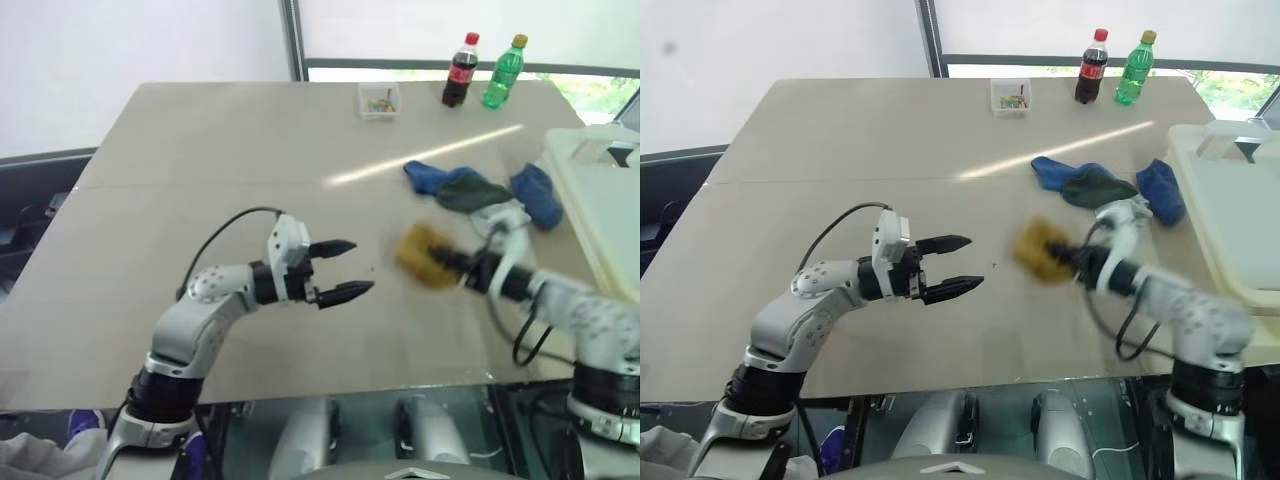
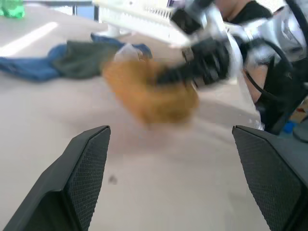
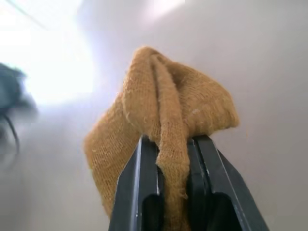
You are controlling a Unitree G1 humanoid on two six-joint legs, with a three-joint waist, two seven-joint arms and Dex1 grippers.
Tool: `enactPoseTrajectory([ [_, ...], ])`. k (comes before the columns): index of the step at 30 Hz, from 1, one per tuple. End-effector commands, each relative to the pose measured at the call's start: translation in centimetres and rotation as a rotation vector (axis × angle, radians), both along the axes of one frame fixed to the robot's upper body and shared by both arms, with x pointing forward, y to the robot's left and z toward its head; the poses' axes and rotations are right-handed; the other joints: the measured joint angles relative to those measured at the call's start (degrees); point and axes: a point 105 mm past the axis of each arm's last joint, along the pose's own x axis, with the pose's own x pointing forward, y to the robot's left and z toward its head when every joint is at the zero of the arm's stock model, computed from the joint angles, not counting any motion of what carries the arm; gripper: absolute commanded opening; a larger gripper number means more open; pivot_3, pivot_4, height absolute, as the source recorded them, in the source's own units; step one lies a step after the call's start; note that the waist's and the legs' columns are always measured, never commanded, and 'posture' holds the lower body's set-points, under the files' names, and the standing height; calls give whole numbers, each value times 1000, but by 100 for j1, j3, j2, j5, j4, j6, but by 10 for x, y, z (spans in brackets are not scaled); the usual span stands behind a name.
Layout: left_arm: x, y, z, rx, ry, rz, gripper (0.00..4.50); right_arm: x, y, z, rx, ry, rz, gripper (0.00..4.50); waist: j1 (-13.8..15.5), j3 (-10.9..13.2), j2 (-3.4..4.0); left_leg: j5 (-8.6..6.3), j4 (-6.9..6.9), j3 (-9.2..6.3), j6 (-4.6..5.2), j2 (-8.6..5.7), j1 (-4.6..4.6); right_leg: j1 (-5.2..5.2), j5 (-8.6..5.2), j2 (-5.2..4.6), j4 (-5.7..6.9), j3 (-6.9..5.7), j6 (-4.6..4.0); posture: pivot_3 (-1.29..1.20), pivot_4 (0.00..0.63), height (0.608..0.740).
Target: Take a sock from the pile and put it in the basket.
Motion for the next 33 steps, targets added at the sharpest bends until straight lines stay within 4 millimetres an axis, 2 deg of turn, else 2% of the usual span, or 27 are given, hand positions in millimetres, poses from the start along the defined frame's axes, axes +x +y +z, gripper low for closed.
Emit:
enactPoseTrajectory([
  [1, 3, -16, 27, -92, -92, 2, 4300, 17, -65, 51, 113, -130, -283, 49, 7, 4, 2, 0, 0, 1, 1, -3, -1, 0, 1, 2, 0, -2, 2, 0, 150, 737],
  [5, 10, -28, 34, -138, -118, 27, 4300, 46, -130, 80, 72, -149, -616, 49, -17, 5, 2, -2, -2, 20, 7, -10, 1, -1, 1, 6, -3, 10, 6, 0, 150, 737],
  [8, 12, -34, 35, -171, -102, 42, 4300, 68, -167, 76, 5, -92, -798, 49, -57, 6, 1, -3, -12, 46, 10, -15, 11, -3, -1, 10, -4, 28, 10, 0, 150, 737],
  [11, 15, -34, 37, -181, -106, 59, 4300, 89, -190, 64, 18, -24, -886, 49, -126, 7, 0, -2, -29, 62, 10, -14, 20, -7, -1, 17, -8, 44, 12, 0, 150, 737],
  [13, 16, -33, 36, -172, -118, 71, 4300, 97, -197, 58, 54, 1, -917, 49, -166, 9, 0, -2, -33, 66, 10, -13, 24, -8, -1, 19, -8, 50, 12, 0, 150, 737],
  [16, 17, -32, 36, -170, -126, 92, 4300, 101, -205, 43, 72, 62, -971, 49, -167, 13, 2, -2, -44, 69, 10, -9, 22, -13, -1, 20, -12, 55, 12, 0, 150, 737],
  [18, 17, -31, 36, -174, -127, 108, 4300, 100, -209, 29, 18, 100, -998, 49, -165, 13, 2, -1, -45, 70, 7, -6, 20, -13, -1, 19, -15, 56, 12, 0, 150, 737],
  [19, 17, -30, 36, -173, -128, 114, 4300, 100, -209, 25, -7, 113, -1000, 849, -161, 13, 2, 0, -45, 70, 7, -5, 19, -13, -1, 19, -17, 56, 12, 0, 150, 737],
  [20, 16, -30, 36, -173, -127, 119, 4300, 99, -209, 21, -27, 125, -1002, 1206, -156, 13, 2, 0, -46, 70, 6, -5, 18, -13, -1, 17, -18, 55, 13, 0, 150, 737],
  [21, 16, -29, 36, -173, -126, 123, 4300, 99, -210, 19, -31, 133, -1006, 1831, -156, 13, 2, 6, -45, 71, -3, -6, 16, -13, -1, 15, -20, 57, 13, 0, 150, 737],
  [22, 15, -29, 36, -173, -128, 128, 4300, 99, -211, 18, -38, 137, -1010, 2251, -156, 13, 2, 6, -45, 71, -4, -7, 16, -13, -1, 13, -20, 57, 13, 0, 150, 737],
  [23, 15, -28, 36, -173, -129, 133, 4300, 98, -212, 19, -45, 137, -1014, 2458, -156, 13, 2, 7, -45, 72, -5, -7, 16, -13, -1, 12, -20, 58, 14, 0, 150, 737],
  [25, 14, -26, 36, -173, -129, 140, 4300, 97, -213, 24, -42, 128, -1010, 3449, -155, 13, 2, 6, -44, 72, -4, -7, 16, -12, 1, 12, -20, 58, 16, 0, 150, 737],
  [26, 14, -25, 36, -172, -129, 143, 4300, 97, -214, 28, -51, 123, -1001, 3615, -155, 13, 2, 6, -44, 72, -4, -7, 16, -12, 1, 12, -20, 58, 16, 0, 150, 737],
  [27, 13, -24, 35, -170, -130, 145, 4300, 95, -216, 32, -61, 115, -990, 4005, -157, 13, 2, 6, -43, 71, -4, -7, 17, -12, 1, 12, -19, 58, 16, 0, 150, 737],
  [33, 13, -16, 30, -144, -141, 149, 4300, 82, -230, 59, -107, 21, -962, 4005, -152, 14, 6, 5, -43, 71, -2, -6, 19, -12, 1, 13, -16, 58, 17, 0, 150, 737],
])
